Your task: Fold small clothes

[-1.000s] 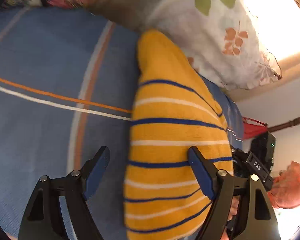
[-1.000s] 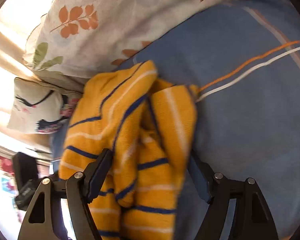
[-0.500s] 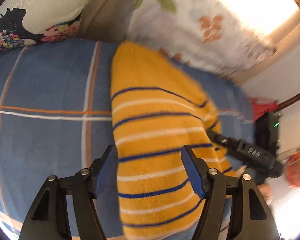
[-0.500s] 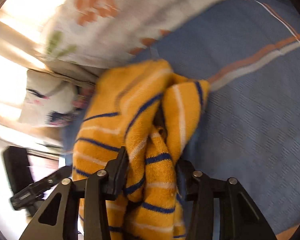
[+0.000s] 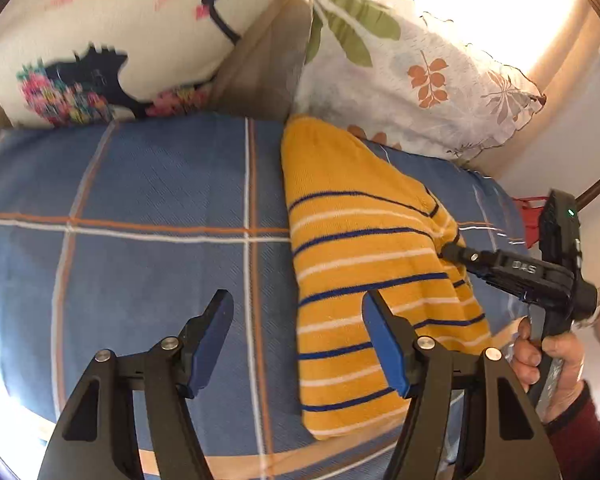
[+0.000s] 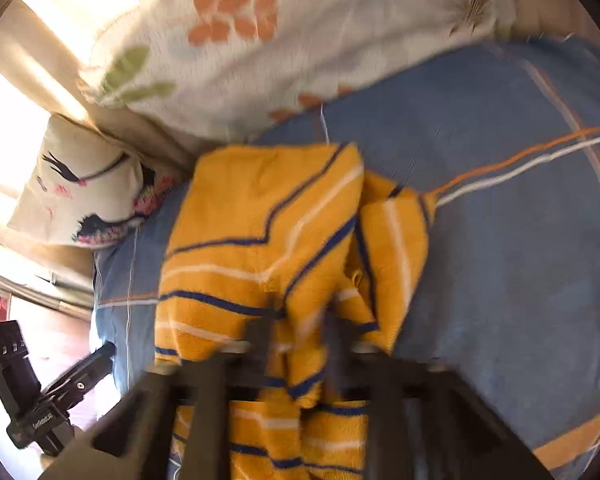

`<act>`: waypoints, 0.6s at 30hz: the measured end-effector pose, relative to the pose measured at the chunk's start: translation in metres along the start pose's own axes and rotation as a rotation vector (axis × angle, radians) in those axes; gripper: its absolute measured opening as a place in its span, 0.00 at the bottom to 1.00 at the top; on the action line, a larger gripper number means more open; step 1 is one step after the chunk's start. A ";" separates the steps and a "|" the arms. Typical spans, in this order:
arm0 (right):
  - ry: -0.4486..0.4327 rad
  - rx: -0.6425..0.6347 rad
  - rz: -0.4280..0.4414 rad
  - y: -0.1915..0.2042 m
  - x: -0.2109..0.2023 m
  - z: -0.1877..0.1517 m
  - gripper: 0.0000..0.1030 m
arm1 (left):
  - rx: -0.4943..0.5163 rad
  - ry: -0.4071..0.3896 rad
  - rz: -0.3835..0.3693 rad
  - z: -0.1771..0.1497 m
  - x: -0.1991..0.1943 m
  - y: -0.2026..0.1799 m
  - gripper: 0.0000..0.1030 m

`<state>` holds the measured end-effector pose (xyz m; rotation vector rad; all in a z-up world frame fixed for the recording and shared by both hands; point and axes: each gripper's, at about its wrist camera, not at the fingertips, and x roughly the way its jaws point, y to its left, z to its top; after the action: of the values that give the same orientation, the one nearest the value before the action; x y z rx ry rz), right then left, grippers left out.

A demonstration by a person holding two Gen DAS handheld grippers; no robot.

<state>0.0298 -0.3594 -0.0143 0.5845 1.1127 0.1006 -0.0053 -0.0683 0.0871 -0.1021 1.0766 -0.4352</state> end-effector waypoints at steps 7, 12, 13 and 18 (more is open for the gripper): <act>-0.022 0.001 -0.438 -0.030 -0.006 0.010 0.00 | 0.040 -0.039 0.055 -0.010 -0.017 0.007 0.66; -0.061 0.037 -0.363 -0.024 -0.036 0.003 0.02 | 0.032 -0.021 0.062 -0.013 -0.016 0.014 0.66; -0.093 0.006 -0.312 -0.009 -0.050 0.000 0.02 | 0.031 -0.023 0.063 -0.014 -0.015 0.015 0.66; -0.065 -0.125 -0.050 0.059 -0.048 -0.026 0.40 | 0.042 -0.030 0.067 -0.012 -0.013 0.016 0.66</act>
<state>-0.0022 -0.3164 0.0456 0.4458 1.0490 0.1066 -0.0165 -0.0471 0.0871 -0.0352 1.0374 -0.3943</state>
